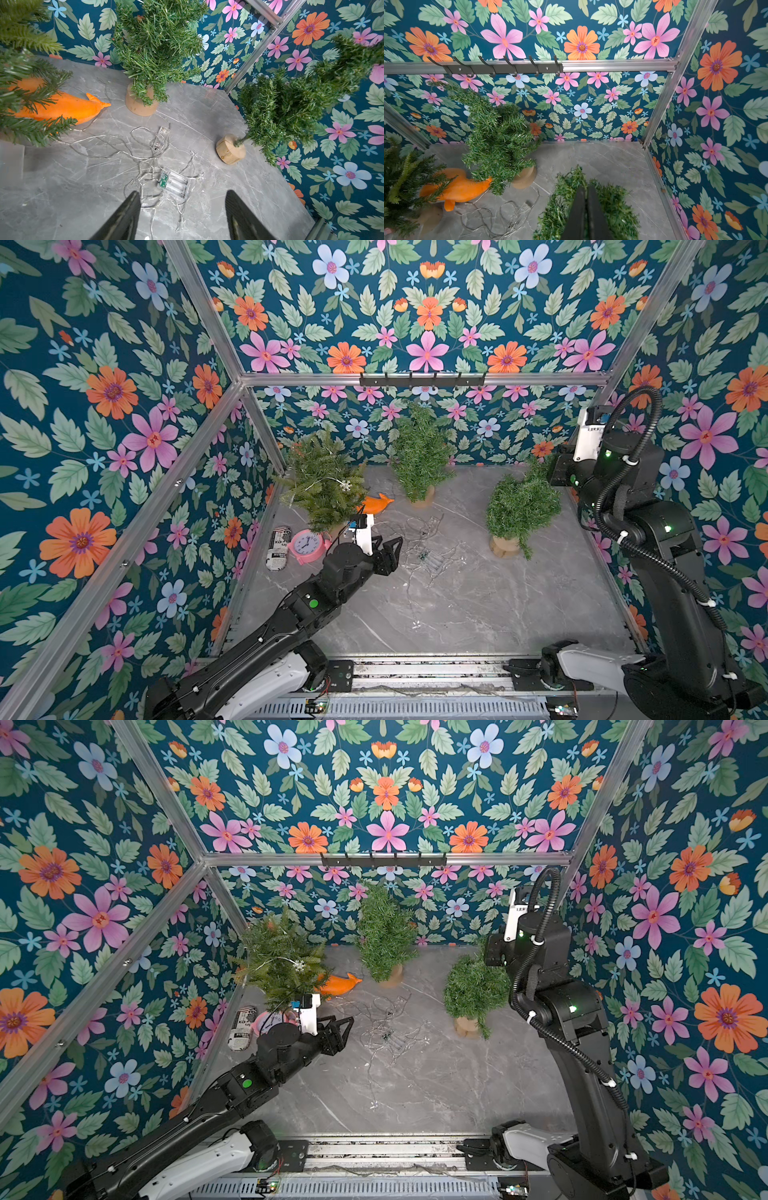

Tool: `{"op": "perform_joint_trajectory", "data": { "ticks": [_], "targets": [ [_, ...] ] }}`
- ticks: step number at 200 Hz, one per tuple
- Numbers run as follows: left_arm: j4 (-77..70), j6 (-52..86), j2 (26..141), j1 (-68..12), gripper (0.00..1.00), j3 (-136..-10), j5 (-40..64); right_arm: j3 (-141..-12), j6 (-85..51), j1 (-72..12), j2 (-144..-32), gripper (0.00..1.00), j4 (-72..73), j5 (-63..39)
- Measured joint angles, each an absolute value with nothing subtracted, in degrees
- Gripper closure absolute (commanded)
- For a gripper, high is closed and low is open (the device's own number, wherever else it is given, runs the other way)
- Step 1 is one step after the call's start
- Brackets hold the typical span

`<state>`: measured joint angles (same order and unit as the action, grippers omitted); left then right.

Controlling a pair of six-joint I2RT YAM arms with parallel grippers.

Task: Wrap string light around the christmas tree
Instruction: Pick up the Christmas tree at the center of the board.

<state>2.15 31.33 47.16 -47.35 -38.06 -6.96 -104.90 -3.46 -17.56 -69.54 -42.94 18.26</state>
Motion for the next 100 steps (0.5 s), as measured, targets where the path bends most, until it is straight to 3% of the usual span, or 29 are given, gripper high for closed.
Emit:
{"op": "perform_joint_trajectory", "data": {
  "ticks": [57,100],
  "targets": [
    [2.15,32.56,47.97,-47.35,0.33,-38.89,-6.09,-110.02,-3.22,-17.56,-69.93,1.0,-42.35,14.92],
    [2.17,32.34,47.35,-47.35,0.33,-40.01,-6.17,-111.2,-4.54,-18.46,-69.3,1.0,-42.65,6.31]
  ]
}}
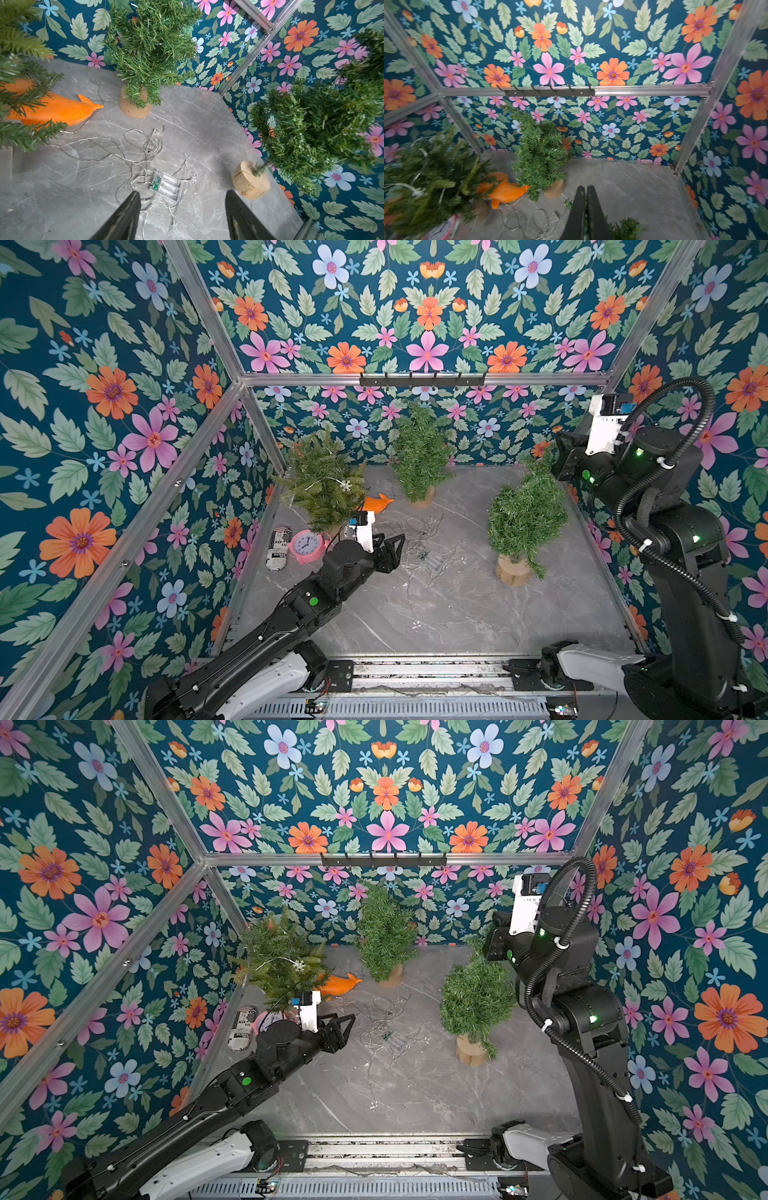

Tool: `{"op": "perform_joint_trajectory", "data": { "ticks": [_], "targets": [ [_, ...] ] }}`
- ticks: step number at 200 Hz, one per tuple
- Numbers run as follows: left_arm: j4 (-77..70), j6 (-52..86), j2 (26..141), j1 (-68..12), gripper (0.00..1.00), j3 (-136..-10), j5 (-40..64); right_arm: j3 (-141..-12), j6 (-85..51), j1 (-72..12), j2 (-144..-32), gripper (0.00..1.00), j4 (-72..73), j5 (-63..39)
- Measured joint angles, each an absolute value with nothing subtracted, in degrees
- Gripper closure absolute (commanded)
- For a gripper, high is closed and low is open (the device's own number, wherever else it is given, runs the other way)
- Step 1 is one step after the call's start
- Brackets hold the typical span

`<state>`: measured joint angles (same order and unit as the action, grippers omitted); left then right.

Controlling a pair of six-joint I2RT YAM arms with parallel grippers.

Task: Wrap string light around the christmas tree
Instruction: Pick up the Christmas tree at the center of the board, then place the christmas tree at the center of the board.

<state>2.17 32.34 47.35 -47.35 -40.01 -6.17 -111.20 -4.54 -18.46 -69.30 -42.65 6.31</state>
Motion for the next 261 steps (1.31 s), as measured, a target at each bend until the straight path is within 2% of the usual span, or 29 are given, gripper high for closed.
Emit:
{"op": "perform_joint_trajectory", "data": {
  "ticks": [50,135,176,261],
  "targets": [
    [2.26,31.24,45.71,-47.35,0.33,-41.17,-7.44,-116.22,-4.1,-27.44,-70.98,1.0,-42.85,3.57],
    [5.08,30.85,38.68,-47.35,0.36,-41.28,-14.11,-118.41,-7.33,-34.61,-75.09,1.0,-41.54,-2.57],
    [7.73,31.07,33.78,-47.35,0.36,-40.97,-19.53,-122.61,-4.51,-44.23,-80.47,1.0,-41.12,-1.67],
    [11.33,31.55,25.08,-47.35,0.35,-39.16,-27.27,-123.5,-2.39,-54.19,-85.19,1.0,-38.79,0.62]
  ]
}}
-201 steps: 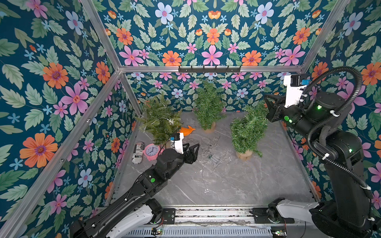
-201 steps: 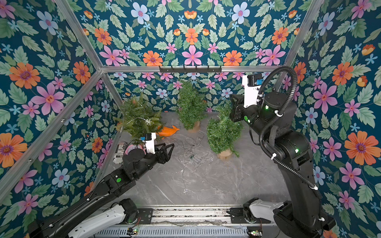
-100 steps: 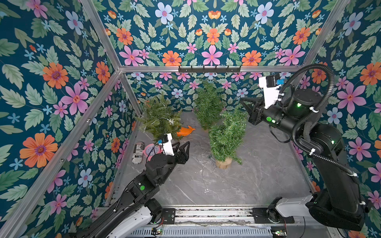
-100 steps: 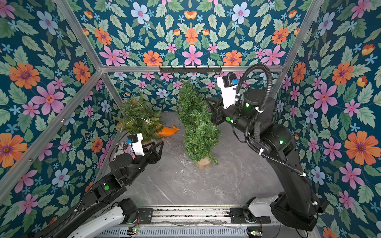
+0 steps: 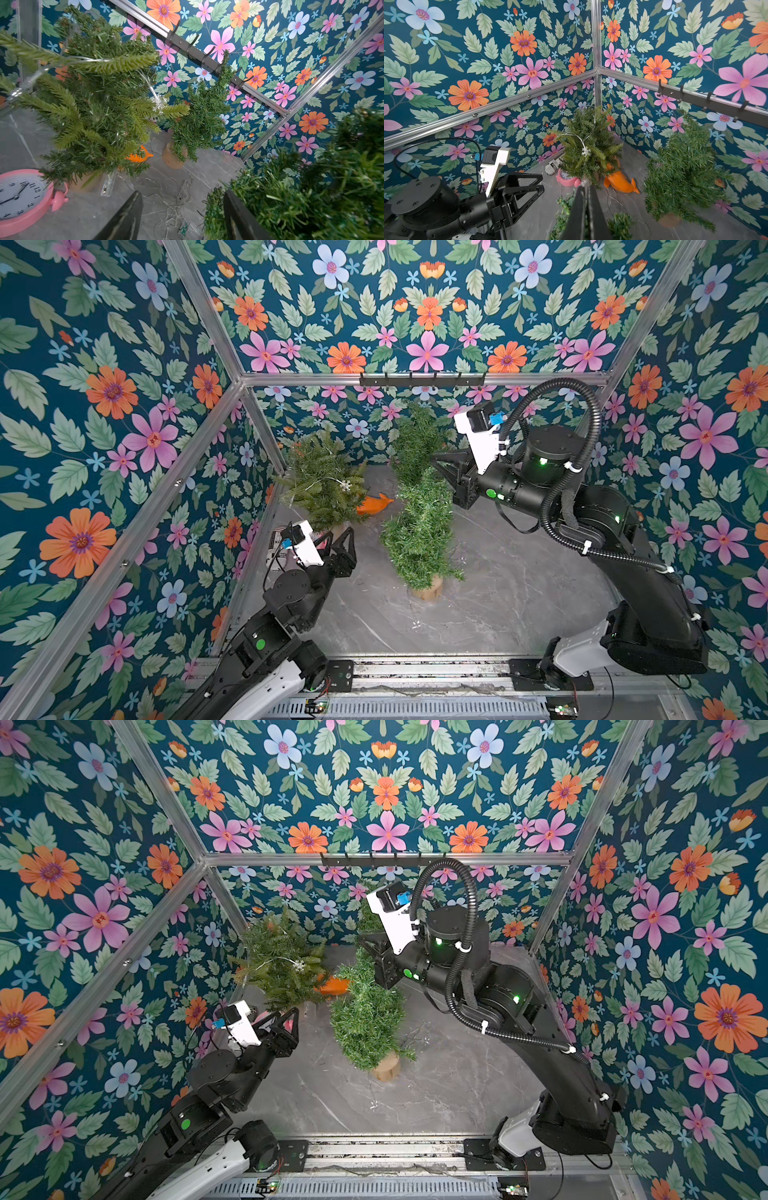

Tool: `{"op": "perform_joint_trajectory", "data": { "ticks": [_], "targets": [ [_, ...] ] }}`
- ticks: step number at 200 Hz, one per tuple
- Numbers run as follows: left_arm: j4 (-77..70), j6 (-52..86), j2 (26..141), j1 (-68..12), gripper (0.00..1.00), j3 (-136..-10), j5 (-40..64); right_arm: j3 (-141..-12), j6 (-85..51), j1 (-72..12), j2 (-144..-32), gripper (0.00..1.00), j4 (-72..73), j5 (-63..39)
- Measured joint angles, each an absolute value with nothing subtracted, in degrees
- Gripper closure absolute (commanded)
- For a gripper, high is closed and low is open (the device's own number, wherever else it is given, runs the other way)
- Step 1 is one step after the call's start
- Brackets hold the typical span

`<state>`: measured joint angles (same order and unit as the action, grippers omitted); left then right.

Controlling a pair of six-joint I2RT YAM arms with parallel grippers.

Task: Wrap string light around the christmas tree
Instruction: Place the christmas tree at the center of the board.

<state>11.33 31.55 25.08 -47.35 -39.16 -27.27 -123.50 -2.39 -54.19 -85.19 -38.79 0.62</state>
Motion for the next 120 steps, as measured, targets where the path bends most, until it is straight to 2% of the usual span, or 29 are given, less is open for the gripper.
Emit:
{"op": "perform_joint_trajectory", "data": {
  "ticks": [46,120],
  "targets": [
    [12.86,32.18,23.46,-47.35,0.35,-38.72,-29.39,-122.21,-2.79,-56.8,-87.29,1.0,-35.42,0.21],
    [16.43,33.93,21.74,-47.35,0.35,-38.72,-31.42,-127.76,-4.01,-57.76,-95.5,1.0,-34.74,-1.54]
  ]
}}
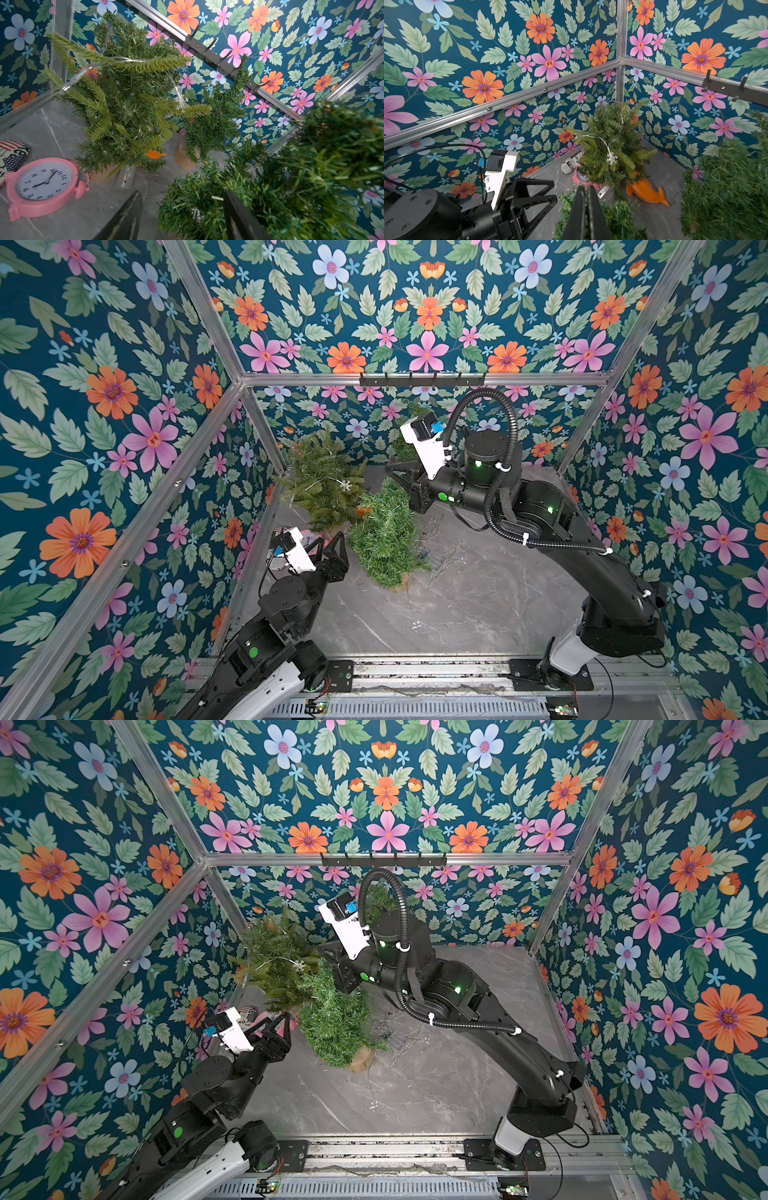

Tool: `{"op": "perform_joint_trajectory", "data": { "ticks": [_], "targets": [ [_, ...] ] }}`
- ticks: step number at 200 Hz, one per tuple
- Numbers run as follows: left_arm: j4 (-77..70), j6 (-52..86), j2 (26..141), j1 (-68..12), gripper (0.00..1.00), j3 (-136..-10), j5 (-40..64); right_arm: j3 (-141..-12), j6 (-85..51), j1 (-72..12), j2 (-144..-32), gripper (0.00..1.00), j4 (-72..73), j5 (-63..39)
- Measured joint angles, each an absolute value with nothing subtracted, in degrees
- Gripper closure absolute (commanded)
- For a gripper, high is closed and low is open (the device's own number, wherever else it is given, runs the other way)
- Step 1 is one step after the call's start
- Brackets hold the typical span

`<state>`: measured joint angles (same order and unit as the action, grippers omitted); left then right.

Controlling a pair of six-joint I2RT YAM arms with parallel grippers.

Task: Wrap string light around the christmas tree
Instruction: Place the christmas tree at the center of the board.

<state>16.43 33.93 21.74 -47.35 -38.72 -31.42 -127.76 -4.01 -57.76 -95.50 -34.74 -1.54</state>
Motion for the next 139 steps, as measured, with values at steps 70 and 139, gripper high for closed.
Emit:
{"op": "perform_joint_trajectory", "data": {
  "ticks": [70,139],
  "targets": [
    [18.02,35.55,18.85,-47.35,0.35,-37.6,-31.77,-129.88,-4.36,-58.46,-99.46,1.0,-35.66,-2.83],
    [18.24,35.57,18.41,-47.35,0.35,-37.58,-32.23,-127.39,-4.43,-58.92,-99.57,1.0,-34.74,-2.87]
  ]
}}
